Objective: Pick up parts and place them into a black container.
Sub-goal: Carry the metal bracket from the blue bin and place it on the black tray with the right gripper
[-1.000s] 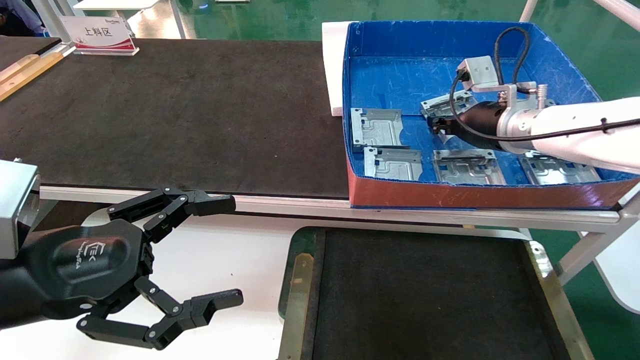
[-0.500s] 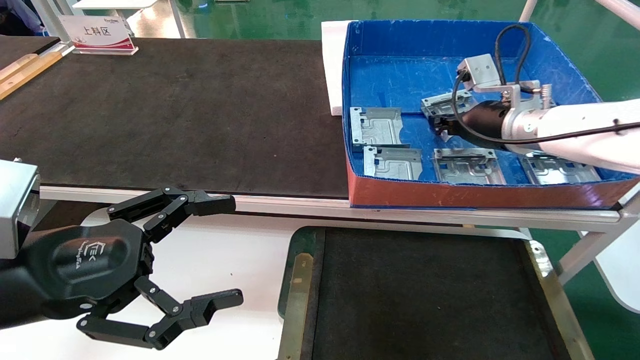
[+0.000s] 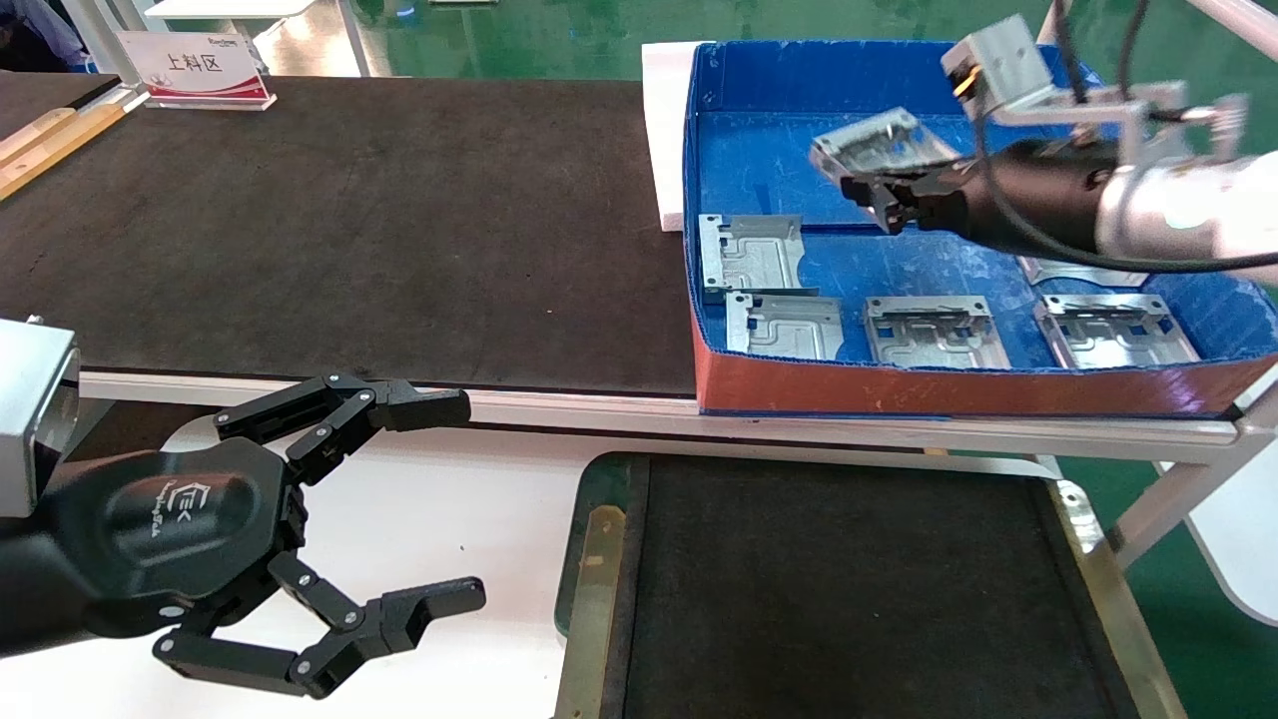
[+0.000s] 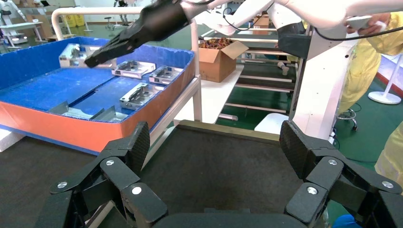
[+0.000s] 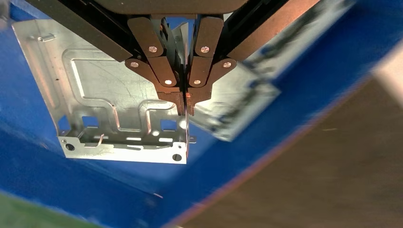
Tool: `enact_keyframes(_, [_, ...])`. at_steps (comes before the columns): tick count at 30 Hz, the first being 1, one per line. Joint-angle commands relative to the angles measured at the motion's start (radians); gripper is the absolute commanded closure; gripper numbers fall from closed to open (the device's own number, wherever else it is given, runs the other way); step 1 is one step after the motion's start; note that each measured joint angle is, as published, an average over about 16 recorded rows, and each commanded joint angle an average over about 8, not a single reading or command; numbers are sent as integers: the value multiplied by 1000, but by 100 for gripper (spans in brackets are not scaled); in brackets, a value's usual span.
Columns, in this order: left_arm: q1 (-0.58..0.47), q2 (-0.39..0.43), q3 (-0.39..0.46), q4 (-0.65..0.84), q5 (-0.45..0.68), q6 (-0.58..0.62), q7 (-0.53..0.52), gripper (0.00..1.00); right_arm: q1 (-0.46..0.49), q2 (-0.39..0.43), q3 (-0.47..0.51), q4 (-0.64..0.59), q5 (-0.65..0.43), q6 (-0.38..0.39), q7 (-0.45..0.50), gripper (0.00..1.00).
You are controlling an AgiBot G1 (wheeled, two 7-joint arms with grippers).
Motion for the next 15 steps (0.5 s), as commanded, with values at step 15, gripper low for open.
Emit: enact_keyframes(15, [0,0,0,0,0,0,0,0,-15,219,99,260,461,-427,-237,100])
